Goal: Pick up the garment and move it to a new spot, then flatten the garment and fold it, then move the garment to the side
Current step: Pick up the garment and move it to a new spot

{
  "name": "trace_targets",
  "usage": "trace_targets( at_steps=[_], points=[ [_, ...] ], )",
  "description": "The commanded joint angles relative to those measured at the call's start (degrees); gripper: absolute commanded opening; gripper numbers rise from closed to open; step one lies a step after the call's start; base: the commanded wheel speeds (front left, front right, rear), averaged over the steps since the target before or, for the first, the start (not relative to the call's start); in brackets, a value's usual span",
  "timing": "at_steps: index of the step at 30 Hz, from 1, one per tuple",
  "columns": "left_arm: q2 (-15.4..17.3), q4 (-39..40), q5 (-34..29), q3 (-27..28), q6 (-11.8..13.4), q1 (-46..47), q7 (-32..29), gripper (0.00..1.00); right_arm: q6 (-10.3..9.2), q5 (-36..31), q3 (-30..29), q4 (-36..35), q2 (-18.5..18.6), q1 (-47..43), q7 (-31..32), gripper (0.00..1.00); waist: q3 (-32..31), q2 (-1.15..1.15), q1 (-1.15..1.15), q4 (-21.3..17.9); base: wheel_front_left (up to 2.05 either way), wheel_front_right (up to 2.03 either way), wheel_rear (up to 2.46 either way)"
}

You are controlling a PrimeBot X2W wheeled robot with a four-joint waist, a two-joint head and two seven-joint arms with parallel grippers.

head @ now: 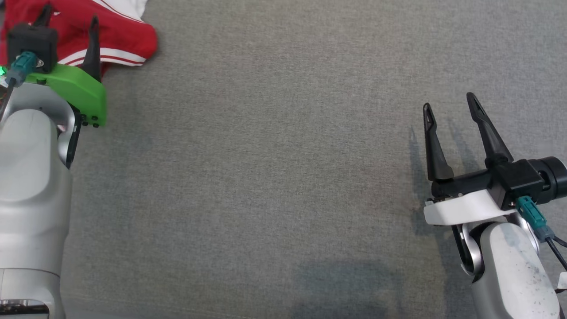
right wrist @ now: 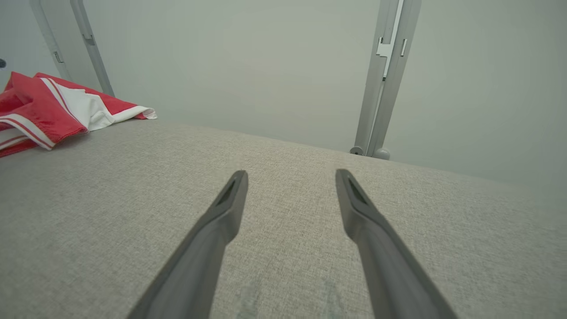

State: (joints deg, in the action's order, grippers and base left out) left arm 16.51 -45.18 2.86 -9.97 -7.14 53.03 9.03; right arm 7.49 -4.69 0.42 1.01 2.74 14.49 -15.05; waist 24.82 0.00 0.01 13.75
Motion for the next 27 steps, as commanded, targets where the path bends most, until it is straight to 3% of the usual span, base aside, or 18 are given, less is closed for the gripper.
trace_targets(
  at_steps=[1,13,18,19,20,22,27],
  points=[
    [0.47,-2.21,0.95,-0.17,-0.27,1.69,-0.61,1.00,0.00,-0.26,-0.27,-0.53,0.26,1.09,-0.20,1.00,4.20,0.00,-0.01,-3.69,0.00,0.00,0.00],
    [3.31,-15.53,3.17,0.77,1.02,5.76,0.31,1.00,0.00,0.04,0.02,-1.00,0.26,2.32,-0.20,1.00,7.46,0.00,-0.01,-6.87,0.00,0.00,0.00],
    [2.79,-18.91,3.13,0.11,1.64,6.74,2.18,1.00,0.00,-0.43,-0.53,-1.45,0.25,2.02,-0.20,1.00,8.00,0.00,-0.01,-7.52,0.00,0.00,0.00],
    [2.66,-19.62,3.16,0.00,1.75,6.87,2.22,0.84,0.00,-0.44,-0.57,-1.42,0.25,1.96,-0.20,1.00,7.98,0.00,-0.01,-7.57,0.00,0.00,0.00],
    [2.44,-20.34,3.15,-0.16,1.99,6.90,2.41,0.49,0.00,-0.37,-0.60,-1.32,0.26,1.94,-0.20,1.00,7.89,0.00,-0.01,-7.60,0.00,0.00,0.00],
    [2.24,-21.52,2.98,-0.54,2.04,7.08,2.61,0.00,0.00,0.01,-0.64,-1.15,0.25,2.02,-0.20,1.00,7.55,0.00,-0.01,-7.55,0.00,0.00,0.00],
    [2.59,-22.69,2.71,-1.57,1.59,7.50,4.22,0.00,0.00,0.94,-0.44,-0.44,0.27,1.74,-0.20,1.00,5.30,0.00,-0.01,-7.11,0.00,0.00,0.00]
  ],
)
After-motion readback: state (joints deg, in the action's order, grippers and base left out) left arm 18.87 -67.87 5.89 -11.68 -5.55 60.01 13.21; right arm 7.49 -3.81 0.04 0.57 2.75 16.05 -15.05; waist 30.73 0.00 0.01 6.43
